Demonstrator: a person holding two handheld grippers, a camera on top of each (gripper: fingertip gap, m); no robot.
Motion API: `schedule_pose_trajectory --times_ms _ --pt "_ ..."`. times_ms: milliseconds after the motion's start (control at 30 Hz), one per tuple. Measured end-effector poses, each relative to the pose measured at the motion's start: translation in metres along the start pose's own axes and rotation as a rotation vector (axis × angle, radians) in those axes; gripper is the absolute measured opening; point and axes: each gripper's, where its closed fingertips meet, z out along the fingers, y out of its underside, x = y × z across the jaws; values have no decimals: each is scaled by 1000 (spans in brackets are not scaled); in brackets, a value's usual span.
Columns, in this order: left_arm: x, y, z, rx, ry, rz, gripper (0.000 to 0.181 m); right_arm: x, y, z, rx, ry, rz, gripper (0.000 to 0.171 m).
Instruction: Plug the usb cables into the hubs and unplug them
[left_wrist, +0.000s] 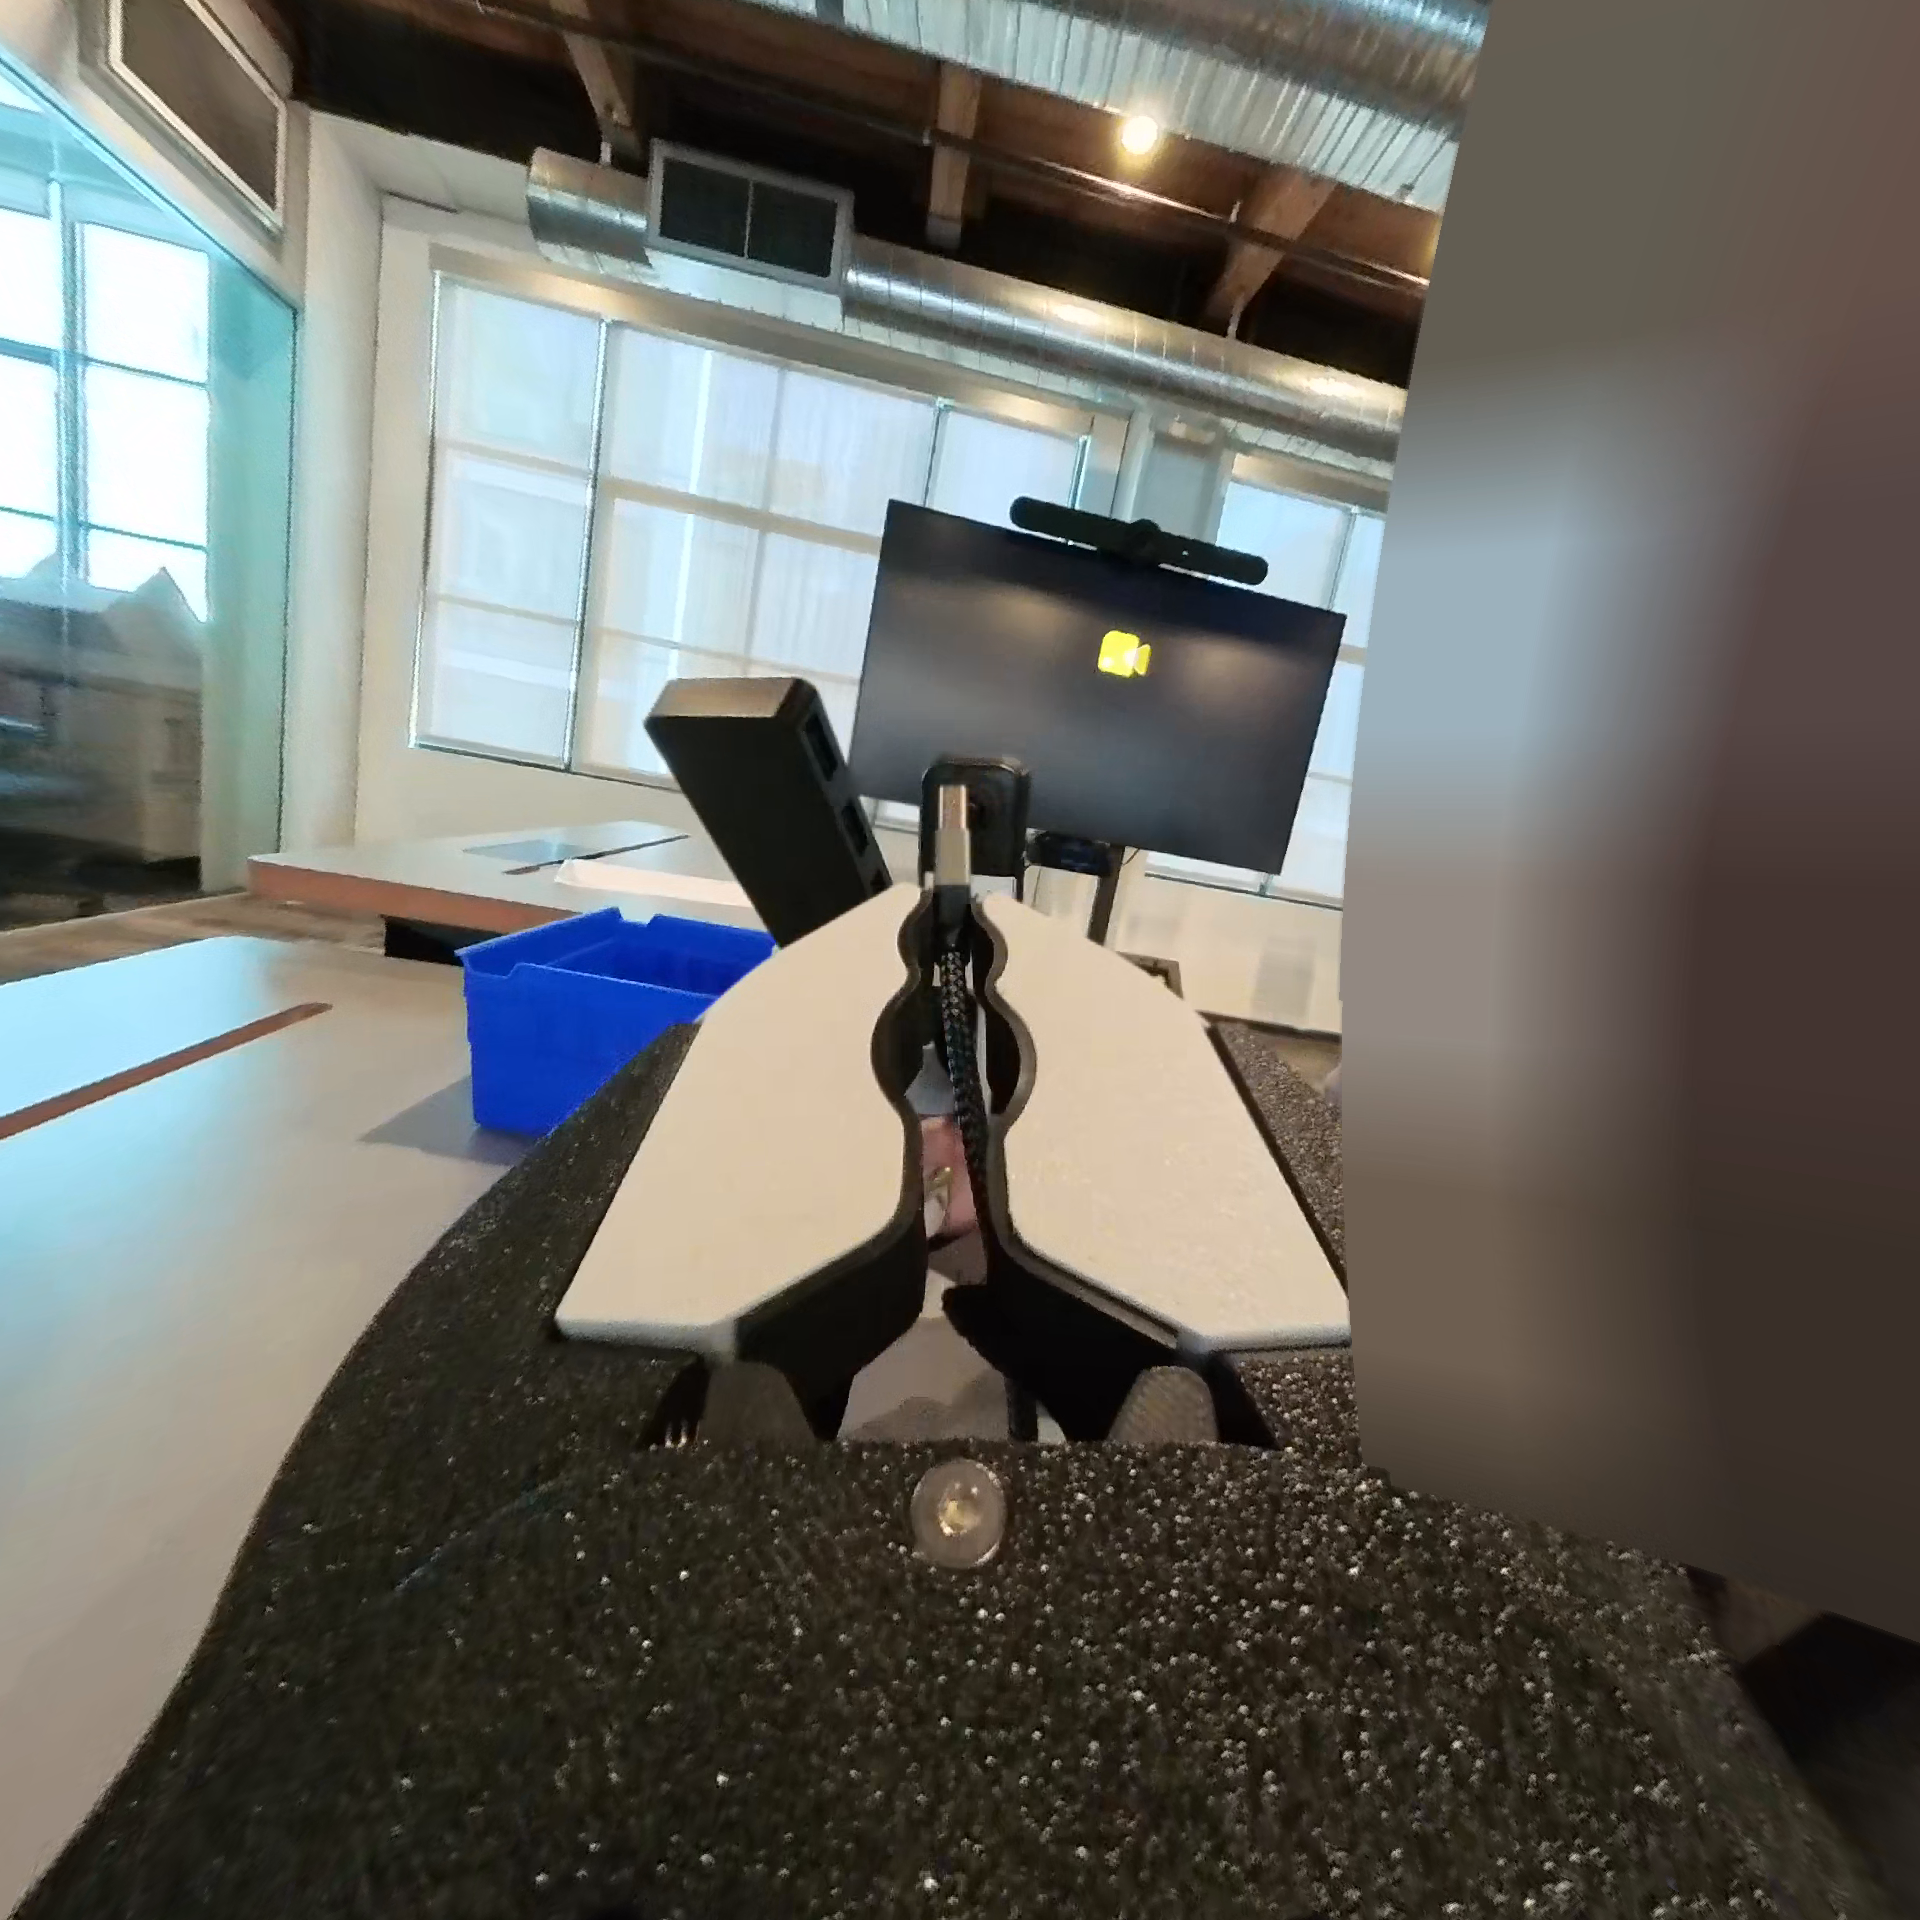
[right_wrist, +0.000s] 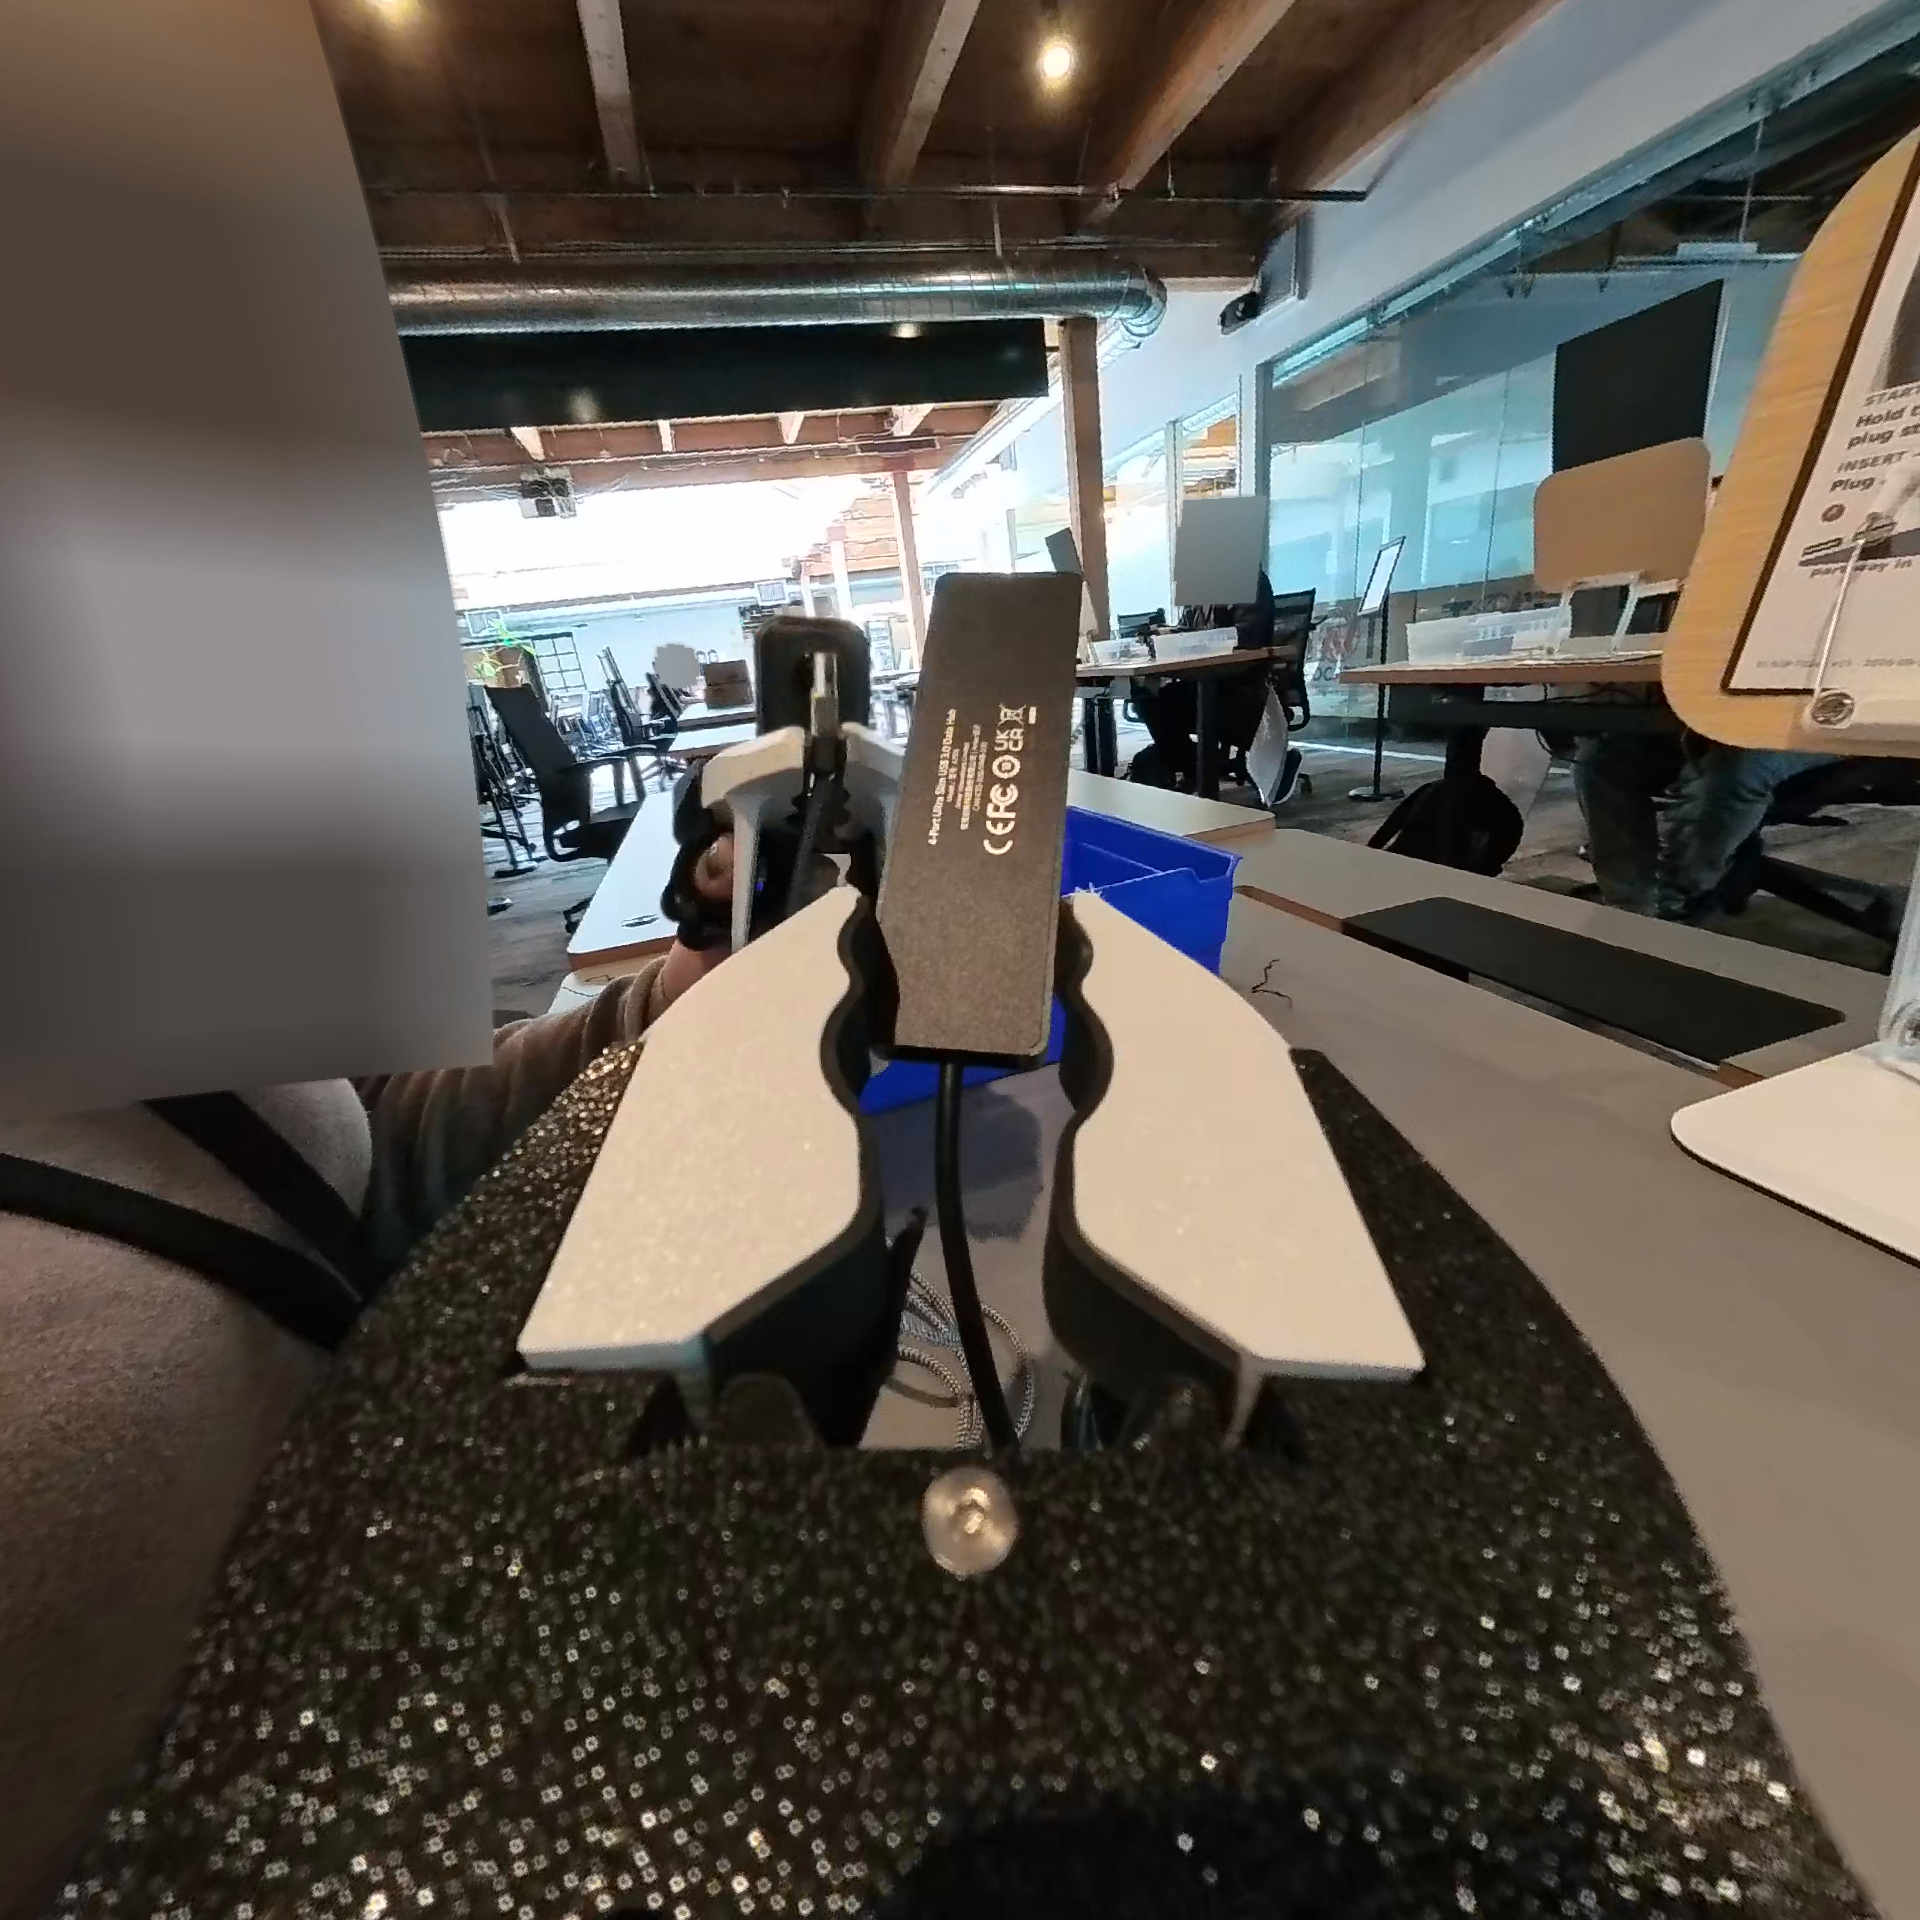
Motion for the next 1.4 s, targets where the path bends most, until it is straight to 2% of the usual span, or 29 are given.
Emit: schedule_pose_trajectory --times_ms 33,267,533,967,1100,1300,1400 --pt "-1 1 0 -4 -7 -3 5 0 0 0 -1 -1 2 32" --pt "-20 6 -1 -45 -140 -61 6 6 2 0 -4 44 -5 32" --pt "-37 16 -5 -77 -243 -159 5 16 12 2 -151 290 -369 32" --pt "-47 26 -8 -66 -280 -342 5 29 19 0 -306 515 -716 33" --pt "-52 28 -11 -72 -325 -350 5 32 22 0 -332 540 -730 32" --pt "-58 33 -12 -90 -397 -345 6 34 28 2 -308 500 -559 32" --pt "-61 35 -14 -79 -403 -376 5 36 31 3 -319 499 -549 32"
